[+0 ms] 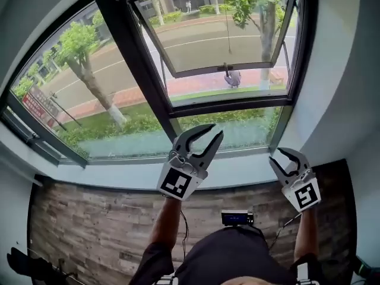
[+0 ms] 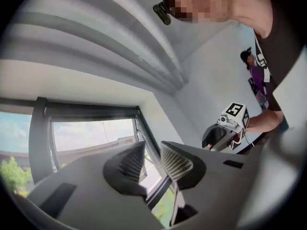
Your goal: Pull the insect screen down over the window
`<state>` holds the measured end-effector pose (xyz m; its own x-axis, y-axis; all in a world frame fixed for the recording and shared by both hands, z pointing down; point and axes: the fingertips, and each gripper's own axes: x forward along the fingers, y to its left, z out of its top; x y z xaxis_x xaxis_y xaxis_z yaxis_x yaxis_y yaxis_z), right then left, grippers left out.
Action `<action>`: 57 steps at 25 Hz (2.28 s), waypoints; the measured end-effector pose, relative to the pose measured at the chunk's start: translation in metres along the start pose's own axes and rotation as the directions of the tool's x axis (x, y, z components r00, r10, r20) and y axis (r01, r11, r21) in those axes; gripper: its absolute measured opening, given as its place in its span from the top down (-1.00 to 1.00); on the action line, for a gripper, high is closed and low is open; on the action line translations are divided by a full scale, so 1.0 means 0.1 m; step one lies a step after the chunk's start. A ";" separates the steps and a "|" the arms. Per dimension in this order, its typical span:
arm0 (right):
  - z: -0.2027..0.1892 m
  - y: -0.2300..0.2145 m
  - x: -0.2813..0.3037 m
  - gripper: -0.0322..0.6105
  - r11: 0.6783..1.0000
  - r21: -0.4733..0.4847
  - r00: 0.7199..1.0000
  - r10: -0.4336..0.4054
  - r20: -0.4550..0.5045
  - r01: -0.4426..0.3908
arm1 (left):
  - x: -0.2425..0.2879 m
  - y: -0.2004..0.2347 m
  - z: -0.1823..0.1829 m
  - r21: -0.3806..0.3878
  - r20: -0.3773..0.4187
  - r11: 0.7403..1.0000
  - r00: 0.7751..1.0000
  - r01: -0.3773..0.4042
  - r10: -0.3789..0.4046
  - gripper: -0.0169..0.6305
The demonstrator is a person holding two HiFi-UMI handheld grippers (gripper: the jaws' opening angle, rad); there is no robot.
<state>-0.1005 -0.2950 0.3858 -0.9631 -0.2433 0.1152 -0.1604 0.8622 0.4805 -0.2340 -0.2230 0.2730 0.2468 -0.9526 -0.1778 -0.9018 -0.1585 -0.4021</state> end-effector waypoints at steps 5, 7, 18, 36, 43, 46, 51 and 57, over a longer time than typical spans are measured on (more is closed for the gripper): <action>0.42 -1.68 0.22 0.56 0.987 -0.161 0.995 0.004 0.103 0.013 | 1.23 0.72 0.62 0.166 -0.055 0.983 0.995 -0.075 0.086 -0.01; 0.42 -2.22 0.37 0.56 0.969 -0.240 0.993 -0.024 0.119 0.052 | 1.61 0.91 0.68 0.314 -0.065 0.947 0.993 -0.072 0.097 0.00; 0.90 -3.47 1.36 0.56 0.841 -0.523 0.988 -0.152 0.018 0.139 | 2.45 2.66 0.85 0.799 -0.078 0.579 0.926 -0.164 0.370 0.74; 2.37 -4.69 2.85 0.56 0.612 -0.731 0.940 -0.320 0.120 0.302 | 3.39 3.88 0.91 0.869 -0.110 0.483 0.910 -0.107 0.399 0.35; 2.50 -4.95 3.11 0.56 0.592 -0.744 0.943 -0.294 0.158 0.310 | 3.74 4.02 0.94 0.892 -0.136 0.441 0.870 -0.101 0.474 0.47; 2.57 -5.00 3.15 0.56 0.585 -0.748 0.942 -0.290 0.169 0.314 | 3.80 4.09 0.97 0.901 -0.136 0.421 0.853 -0.105 0.504 0.50; 2.57 -5.11 3.24 0.56 0.593 -0.746 0.946 -0.284 0.158 0.303 | 3.89 4.24 0.90 0.910 -0.135 0.399 0.825 -0.117 0.549 0.74; 2.60 -5.15 3.32 0.56 0.615 -0.739 0.955 -0.264 0.135 0.274 | 3.92 4.25 0.90 0.913 -0.176 0.401 0.812 -0.076 0.556 0.78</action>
<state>-0.3941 -0.7044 -0.0500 -0.9066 -0.4001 -0.1341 -0.2030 0.1349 0.9698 -0.4889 -0.6405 -0.0488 -0.3635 -0.9077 -0.2097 -0.0563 0.2461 -0.9676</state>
